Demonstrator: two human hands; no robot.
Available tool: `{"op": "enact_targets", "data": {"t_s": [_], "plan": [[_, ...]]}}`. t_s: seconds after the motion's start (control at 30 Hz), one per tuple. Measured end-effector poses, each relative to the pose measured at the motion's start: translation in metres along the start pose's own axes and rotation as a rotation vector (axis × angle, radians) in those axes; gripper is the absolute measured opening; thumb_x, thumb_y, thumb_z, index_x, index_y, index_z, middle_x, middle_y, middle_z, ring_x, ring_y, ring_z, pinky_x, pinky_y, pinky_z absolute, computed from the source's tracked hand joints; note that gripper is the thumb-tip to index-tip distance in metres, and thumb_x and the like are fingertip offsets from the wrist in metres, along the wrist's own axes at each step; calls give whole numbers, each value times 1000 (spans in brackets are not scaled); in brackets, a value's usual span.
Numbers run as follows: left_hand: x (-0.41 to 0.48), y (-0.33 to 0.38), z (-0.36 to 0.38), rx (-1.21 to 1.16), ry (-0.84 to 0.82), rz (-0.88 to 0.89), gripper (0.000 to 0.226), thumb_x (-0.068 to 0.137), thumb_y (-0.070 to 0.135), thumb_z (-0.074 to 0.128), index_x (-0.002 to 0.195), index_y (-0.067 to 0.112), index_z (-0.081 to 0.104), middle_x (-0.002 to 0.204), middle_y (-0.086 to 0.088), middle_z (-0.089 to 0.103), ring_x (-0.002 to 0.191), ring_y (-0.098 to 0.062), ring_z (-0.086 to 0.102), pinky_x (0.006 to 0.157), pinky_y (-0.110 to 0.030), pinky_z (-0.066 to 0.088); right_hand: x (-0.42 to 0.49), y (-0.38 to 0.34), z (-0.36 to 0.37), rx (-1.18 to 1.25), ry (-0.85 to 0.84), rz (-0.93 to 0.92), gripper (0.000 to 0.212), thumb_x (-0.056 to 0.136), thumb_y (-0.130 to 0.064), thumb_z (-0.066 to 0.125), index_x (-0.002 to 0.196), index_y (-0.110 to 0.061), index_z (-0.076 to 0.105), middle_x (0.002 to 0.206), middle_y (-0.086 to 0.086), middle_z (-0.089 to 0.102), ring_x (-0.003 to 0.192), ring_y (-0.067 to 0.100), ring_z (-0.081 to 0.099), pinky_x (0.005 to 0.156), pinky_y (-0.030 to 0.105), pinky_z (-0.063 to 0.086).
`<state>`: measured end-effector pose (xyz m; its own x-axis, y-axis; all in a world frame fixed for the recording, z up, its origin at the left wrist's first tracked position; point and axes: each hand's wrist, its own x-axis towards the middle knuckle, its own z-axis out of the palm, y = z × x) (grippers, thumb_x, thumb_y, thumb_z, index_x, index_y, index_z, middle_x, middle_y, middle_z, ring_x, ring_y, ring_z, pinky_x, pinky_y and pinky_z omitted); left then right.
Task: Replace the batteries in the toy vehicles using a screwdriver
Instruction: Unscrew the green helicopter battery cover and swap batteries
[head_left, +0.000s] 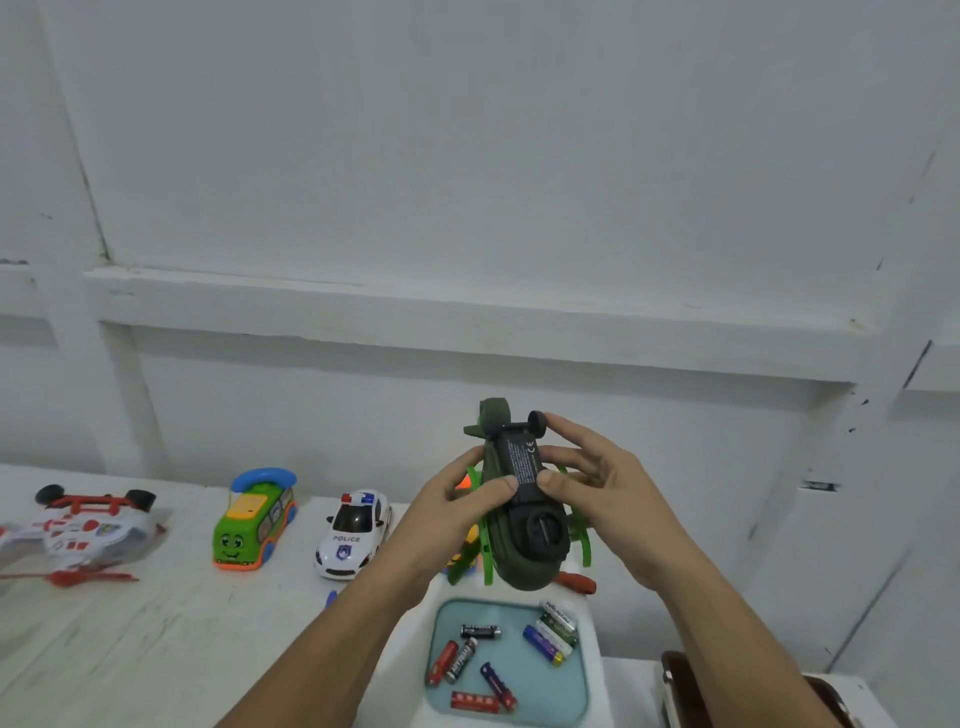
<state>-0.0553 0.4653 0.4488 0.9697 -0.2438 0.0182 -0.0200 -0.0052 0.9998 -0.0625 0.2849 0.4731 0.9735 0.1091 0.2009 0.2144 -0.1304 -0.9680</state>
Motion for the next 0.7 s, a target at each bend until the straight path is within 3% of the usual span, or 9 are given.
{"op": "enact_targets", "data": {"t_s": [0.1, 0.17, 0.27, 0.37, 0.47, 0.53, 0.6, 0.7], "plan": [[-1, -8, 10, -28, 53, -85, 44, 88, 25, 68, 121, 50, 56, 95, -2, 76, 89, -15, 72, 81, -39, 57, 2, 8, -7, -35, -61, 29, 53, 89, -2, 65, 134, -29, 55, 111, -7, 72, 90, 14, 70, 70, 24, 57], [0, -14, 15, -48, 82, -108, 47, 88, 20, 66, 125, 47, 55, 93, -5, 76, 83, -16, 73, 73, -35, 57, 5, 14, -10, -32, -99, 45, 51, 89, -3, 65, 132, -30, 56, 112, -6, 71, 91, 18, 70, 70, 25, 57], [-3, -21, 22, -105, 149, -147, 45, 88, 17, 64, 122, 45, 56, 83, -3, 76, 70, -10, 71, 60, -28, 54, 11, 25, -15, 15, -124, 91, 41, 91, -12, 65, 127, -31, 59, 115, -8, 71, 100, 20, 69, 77, 41, 60], [-6, -31, 23, -178, 215, -204, 44, 86, 19, 65, 118, 48, 58, 87, -4, 76, 75, -15, 70, 74, -43, 58, 20, 44, -24, 163, -122, 184, 33, 93, -17, 62, 124, -29, 62, 118, -4, 70, 98, 21, 66, 82, 52, 56], [-10, -38, 22, -253, 268, -239, 45, 85, 19, 66, 118, 50, 58, 92, -7, 76, 80, -20, 69, 78, -50, 57, 31, 64, -31, 323, -82, 301, 29, 94, -16, 61, 122, -23, 64, 119, 5, 68, 96, 26, 64, 71, 46, 59], [-12, -41, 22, -291, 288, -257, 43, 85, 18, 66, 113, 50, 62, 93, -9, 75, 83, -25, 68, 83, -56, 57, 39, 82, -34, 202, -27, 362, 25, 94, -18, 62, 119, -22, 64, 119, 8, 65, 99, 27, 63, 64, 38, 58], [-14, -44, 21, -324, 287, -260, 40, 86, 16, 64, 110, 48, 64, 87, -7, 75, 82, -25, 68, 82, -56, 57, 45, 107, -36, -84, 21, 407, 22, 95, -20, 61, 117, -22, 62, 119, 9, 61, 101, 25, 59, 66, 35, 58], [-18, -46, 22, -370, 287, -257, 39, 88, 11, 61, 109, 43, 66, 85, -4, 75, 78, -23, 68, 64, -44, 59, 47, 145, -38, -505, 13, 495, 29, 93, -20, 62, 121, -17, 58, 122, 8, 58, 100, 20, 56, 71, 30, 48]]}}
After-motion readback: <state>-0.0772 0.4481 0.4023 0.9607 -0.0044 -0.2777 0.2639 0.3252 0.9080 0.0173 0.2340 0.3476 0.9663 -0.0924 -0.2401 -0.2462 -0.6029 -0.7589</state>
